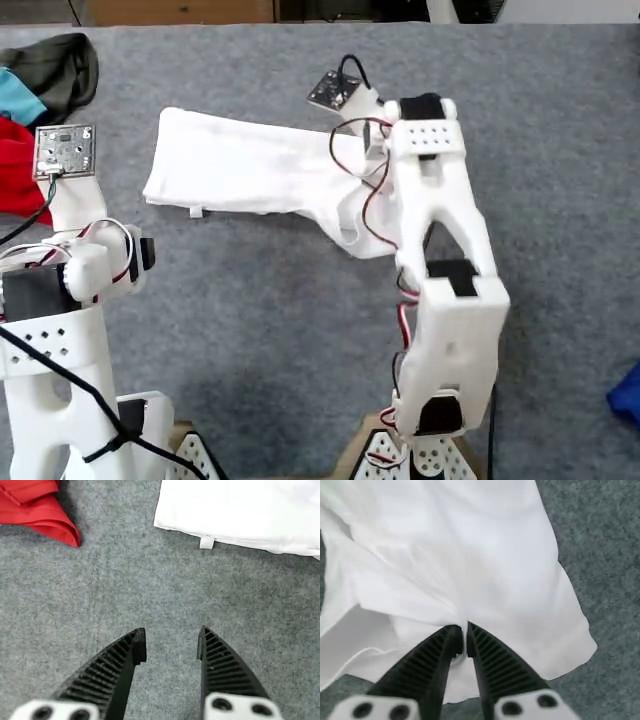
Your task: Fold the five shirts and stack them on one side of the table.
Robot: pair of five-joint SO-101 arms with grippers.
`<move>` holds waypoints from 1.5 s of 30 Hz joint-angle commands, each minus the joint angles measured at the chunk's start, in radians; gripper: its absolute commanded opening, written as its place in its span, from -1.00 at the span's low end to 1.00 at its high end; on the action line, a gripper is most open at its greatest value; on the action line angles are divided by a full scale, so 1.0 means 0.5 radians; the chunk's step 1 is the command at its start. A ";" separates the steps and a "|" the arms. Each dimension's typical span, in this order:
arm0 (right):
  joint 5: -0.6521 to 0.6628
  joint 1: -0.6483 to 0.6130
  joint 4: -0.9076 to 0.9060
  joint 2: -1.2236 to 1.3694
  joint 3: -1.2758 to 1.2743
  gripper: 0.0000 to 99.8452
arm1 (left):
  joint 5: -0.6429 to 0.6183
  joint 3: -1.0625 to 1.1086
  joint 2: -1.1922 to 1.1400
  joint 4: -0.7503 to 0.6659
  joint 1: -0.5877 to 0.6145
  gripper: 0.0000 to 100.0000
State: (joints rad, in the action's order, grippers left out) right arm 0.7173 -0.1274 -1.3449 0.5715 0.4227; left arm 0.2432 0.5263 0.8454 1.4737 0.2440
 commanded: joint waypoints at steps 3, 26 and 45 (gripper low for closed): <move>0.031 0.041 -0.276 0.262 0.618 -0.96 | 0.021 -0.009 0.032 -0.028 0.021 -0.63; 0.049 -0.054 -0.884 0.100 0.873 -0.58 | 0.021 0.006 0.032 -0.015 0.018 -0.63; -0.095 -0.723 -0.141 -1.241 -1.784 -0.58 | 0.021 0.006 0.032 -0.015 0.018 -0.63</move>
State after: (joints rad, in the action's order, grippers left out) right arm 0.6882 -0.4726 -1.4661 0.0069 -0.4273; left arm 0.2432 0.5324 0.8454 1.4737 0.2440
